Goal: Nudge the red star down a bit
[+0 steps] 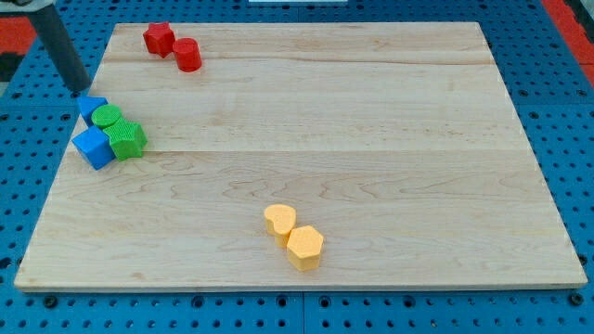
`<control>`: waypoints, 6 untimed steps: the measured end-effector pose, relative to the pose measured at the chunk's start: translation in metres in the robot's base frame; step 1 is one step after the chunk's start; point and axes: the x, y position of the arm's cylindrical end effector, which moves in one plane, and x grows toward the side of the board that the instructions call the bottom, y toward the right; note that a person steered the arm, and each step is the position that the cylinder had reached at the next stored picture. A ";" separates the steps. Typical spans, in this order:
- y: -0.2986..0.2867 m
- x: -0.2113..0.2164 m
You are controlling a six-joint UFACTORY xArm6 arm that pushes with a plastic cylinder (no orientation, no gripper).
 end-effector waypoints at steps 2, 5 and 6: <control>-0.001 -0.030; 0.073 -0.129; 0.106 -0.119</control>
